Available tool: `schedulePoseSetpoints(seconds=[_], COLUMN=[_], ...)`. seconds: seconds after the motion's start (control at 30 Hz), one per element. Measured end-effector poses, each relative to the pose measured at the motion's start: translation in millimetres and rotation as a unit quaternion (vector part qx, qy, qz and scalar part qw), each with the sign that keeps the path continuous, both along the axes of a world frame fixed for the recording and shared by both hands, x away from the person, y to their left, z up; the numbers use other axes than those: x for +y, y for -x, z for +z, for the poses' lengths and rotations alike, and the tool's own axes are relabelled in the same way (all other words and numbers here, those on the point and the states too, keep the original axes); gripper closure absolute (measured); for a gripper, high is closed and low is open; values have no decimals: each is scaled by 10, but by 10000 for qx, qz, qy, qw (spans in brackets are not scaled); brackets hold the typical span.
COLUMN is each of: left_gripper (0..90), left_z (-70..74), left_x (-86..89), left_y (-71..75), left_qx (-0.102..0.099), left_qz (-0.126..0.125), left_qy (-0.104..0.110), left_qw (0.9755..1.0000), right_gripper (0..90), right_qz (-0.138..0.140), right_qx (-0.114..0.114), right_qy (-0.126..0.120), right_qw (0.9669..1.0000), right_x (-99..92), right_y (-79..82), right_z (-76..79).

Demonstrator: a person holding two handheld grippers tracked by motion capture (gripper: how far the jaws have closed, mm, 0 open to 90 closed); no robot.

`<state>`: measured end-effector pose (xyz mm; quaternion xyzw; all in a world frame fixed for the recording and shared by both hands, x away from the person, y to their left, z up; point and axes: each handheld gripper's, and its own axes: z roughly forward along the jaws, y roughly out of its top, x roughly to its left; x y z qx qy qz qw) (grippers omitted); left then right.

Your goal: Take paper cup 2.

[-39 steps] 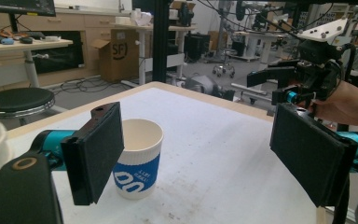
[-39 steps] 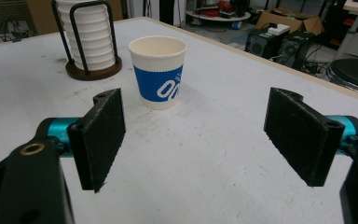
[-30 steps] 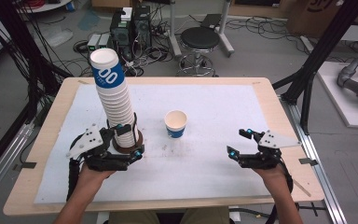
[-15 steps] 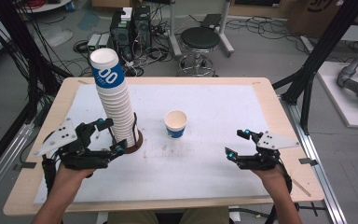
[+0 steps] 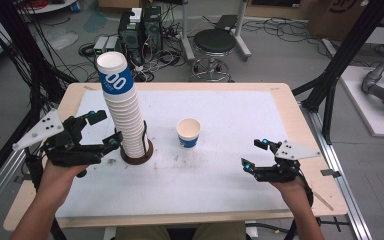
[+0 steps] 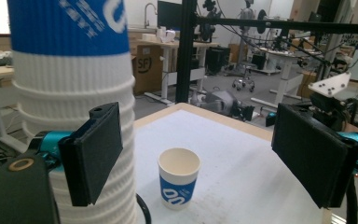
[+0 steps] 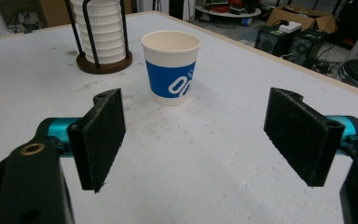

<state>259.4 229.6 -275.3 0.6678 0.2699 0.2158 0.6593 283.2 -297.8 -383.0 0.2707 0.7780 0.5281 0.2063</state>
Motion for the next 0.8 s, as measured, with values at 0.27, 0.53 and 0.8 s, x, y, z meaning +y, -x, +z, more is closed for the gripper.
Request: schedulePoseSetpoints(seconds=[0.27,0.53,0.8], left_gripper=[158,158,158], left_z=[195,377,644], left_x=[110,201,193], left_y=[-94,-208,-425], left_qx=[-9,2,34], left_qz=[127,252,209], left_qy=[-26,-62,-92], left_qw=[9999,9997,9997], right_gripper=[211,211,211], right_qz=[6,12,29], right_qx=[33,34,32], right_qy=[-8,-26,-2], right_qw=[10000,10000,10000], right_x=[-14,-15,7], right_y=[4,3,-6], right_z=[2,6,4])
